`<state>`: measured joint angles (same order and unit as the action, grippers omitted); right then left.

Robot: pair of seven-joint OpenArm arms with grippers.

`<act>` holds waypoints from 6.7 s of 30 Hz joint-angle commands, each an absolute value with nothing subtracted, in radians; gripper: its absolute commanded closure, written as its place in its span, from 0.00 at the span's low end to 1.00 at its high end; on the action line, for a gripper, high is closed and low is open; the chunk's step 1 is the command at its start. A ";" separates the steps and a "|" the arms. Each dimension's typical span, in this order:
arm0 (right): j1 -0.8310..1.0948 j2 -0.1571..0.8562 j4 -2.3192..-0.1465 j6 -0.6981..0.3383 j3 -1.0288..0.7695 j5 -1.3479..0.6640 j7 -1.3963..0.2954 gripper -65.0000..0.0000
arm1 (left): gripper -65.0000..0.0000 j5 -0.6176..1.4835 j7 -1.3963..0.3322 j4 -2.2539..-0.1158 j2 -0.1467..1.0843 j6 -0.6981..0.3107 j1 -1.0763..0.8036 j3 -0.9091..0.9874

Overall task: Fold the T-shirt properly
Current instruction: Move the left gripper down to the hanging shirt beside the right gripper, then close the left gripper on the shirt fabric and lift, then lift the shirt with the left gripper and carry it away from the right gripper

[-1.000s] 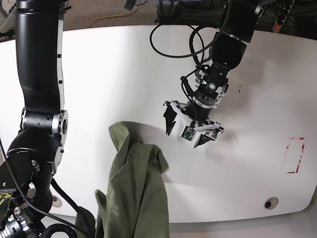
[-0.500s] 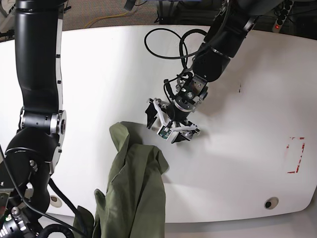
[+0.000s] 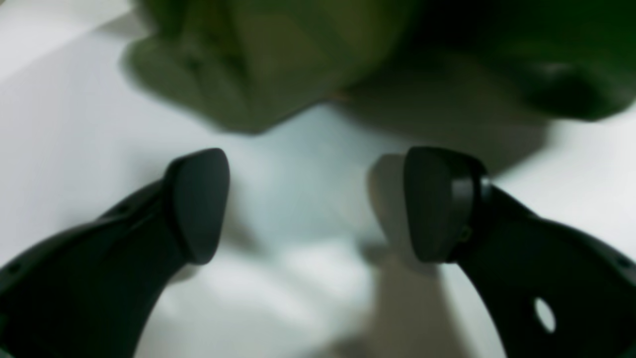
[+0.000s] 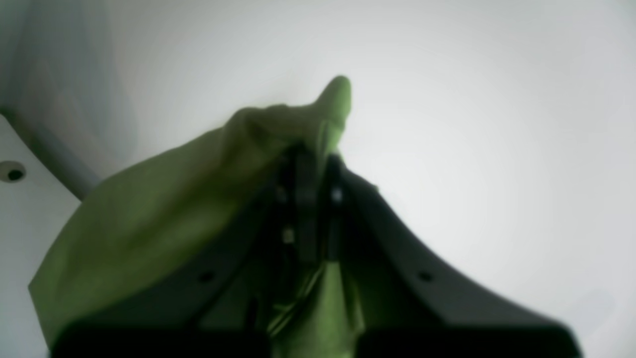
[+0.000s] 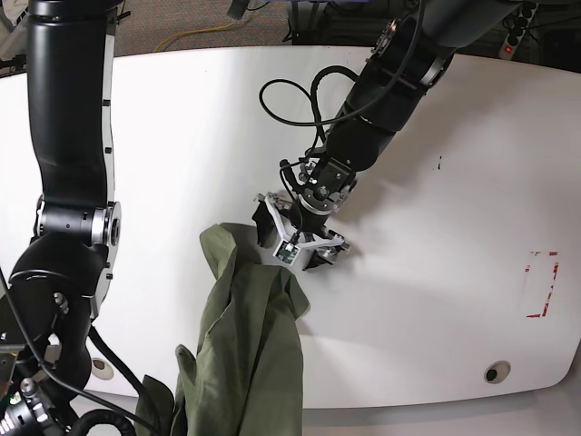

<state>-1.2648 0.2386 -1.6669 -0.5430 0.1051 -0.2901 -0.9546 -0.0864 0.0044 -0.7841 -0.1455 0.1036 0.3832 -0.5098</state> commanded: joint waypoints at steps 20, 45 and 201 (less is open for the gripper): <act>-1.271 0.243 -1.675 -0.530 0.101 -0.288 -0.921 1.00 | 0.22 -0.082 0.185 -0.624 -0.157 0.206 0.512 -0.587; -1.282 0.242 -1.675 -0.530 0.102 -0.288 -0.921 1.00 | 0.98 -0.081 0.188 -0.615 -0.157 0.165 0.547 -0.668; -1.306 0.177 -1.650 -0.556 0.182 -0.203 -0.921 1.00 | 1.00 -0.082 -0.193 -1.369 0.010 0.163 0.097 -0.407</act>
<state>-1.2636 0.1612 -1.6657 -0.5770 0.2005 -0.2142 -0.9436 -0.0753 -0.2211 -1.3022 0.0021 0.1566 0.0788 -0.4080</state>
